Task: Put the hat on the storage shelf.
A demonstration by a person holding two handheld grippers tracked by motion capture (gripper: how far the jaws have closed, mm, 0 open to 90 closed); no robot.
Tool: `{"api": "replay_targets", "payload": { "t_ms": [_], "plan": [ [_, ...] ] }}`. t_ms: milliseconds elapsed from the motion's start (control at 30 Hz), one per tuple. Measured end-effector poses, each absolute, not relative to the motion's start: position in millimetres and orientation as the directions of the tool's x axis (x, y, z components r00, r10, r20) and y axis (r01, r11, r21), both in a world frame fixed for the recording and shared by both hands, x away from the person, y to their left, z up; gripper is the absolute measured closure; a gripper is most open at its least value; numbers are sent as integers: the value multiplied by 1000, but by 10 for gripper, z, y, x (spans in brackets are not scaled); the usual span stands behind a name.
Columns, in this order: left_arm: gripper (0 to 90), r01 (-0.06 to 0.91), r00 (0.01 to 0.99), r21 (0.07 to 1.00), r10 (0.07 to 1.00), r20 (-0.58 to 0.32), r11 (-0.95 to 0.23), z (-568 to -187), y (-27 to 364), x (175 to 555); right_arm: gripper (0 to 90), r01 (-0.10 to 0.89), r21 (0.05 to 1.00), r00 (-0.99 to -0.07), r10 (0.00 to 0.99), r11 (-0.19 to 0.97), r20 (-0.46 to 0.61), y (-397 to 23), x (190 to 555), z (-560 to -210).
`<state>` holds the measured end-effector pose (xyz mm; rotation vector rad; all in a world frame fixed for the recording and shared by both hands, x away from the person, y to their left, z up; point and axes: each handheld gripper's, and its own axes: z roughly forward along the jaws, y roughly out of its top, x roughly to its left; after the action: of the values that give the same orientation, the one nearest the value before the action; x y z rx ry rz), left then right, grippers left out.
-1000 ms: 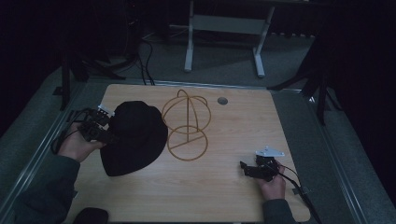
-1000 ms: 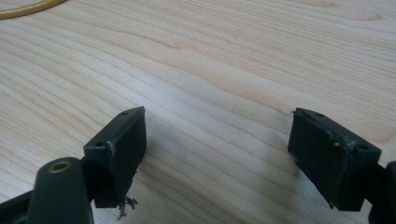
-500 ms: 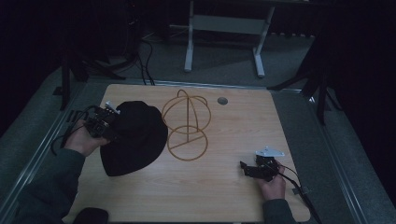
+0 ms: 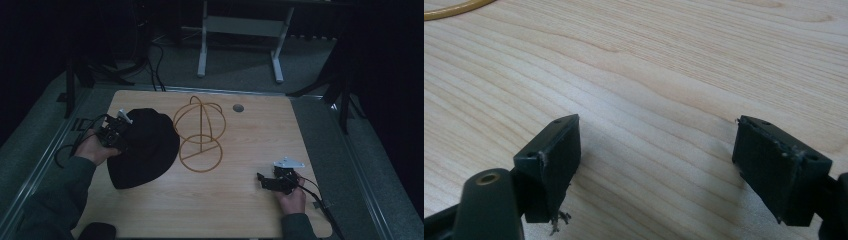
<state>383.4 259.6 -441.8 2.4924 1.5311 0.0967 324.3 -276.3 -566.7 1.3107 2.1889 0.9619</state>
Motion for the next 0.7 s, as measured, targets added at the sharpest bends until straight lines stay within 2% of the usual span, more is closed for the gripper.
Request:
{"api": "replay_targets", "payload": {
  "t_ms": [167, 400, 700],
  "plan": [
    [675, 873, 465, 197, 884, -56, -447, -4437, 2571, 3852, 193, 597, 736, -473, 881, 319, 1, -2763, 3243, -5667],
    [838, 860, 486, 202, 872, -47, -469, -4429, 2575, 3855, 193, 597, 736, -473, 881, 319, 1, -2763, 3243, -5667],
    [874, 841, 509, 221, 861, -14, -494, -4398, 2594, 3847, 193, 595, 737, -473, 881, 320, -1, -2762, 3244, -5668]
  ]
}}
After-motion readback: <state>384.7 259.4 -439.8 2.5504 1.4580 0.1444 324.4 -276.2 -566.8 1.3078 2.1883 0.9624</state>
